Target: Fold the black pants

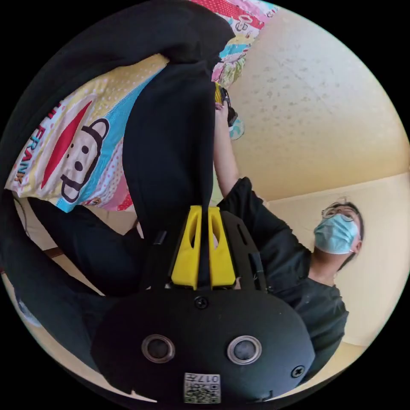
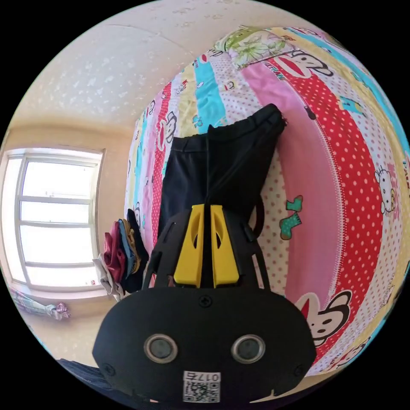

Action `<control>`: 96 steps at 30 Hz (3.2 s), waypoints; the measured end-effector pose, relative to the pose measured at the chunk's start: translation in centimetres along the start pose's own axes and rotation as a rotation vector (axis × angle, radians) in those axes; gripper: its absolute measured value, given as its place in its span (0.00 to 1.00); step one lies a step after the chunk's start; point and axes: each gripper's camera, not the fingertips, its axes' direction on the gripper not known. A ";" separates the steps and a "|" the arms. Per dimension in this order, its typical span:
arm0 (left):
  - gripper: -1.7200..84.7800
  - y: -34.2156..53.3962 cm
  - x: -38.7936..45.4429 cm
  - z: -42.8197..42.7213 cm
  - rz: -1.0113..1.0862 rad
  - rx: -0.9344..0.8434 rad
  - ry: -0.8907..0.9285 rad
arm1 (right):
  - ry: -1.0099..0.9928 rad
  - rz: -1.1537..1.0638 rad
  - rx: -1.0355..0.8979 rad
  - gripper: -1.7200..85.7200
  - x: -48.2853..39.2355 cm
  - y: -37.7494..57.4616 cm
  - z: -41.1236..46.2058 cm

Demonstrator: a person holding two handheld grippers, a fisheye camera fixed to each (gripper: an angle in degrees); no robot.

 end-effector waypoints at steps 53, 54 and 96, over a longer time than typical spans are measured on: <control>0.12 -3.2 12.2 -2.5 0.403 -0.110 -0.965 | -0.102 0.205 -0.249 0.15 0.3 47.7 14.1; 0.12 -4.5 12.7 -0.6 0.460 -0.089 -0.987 | -0.090 0.207 -0.225 0.15 0.0 47.3 14.0; 0.08 -4.1 2.6 4.3 0.431 -0.281 -0.504 | -0.846 -0.034 -0.297 0.04 -6.3 43.8 9.1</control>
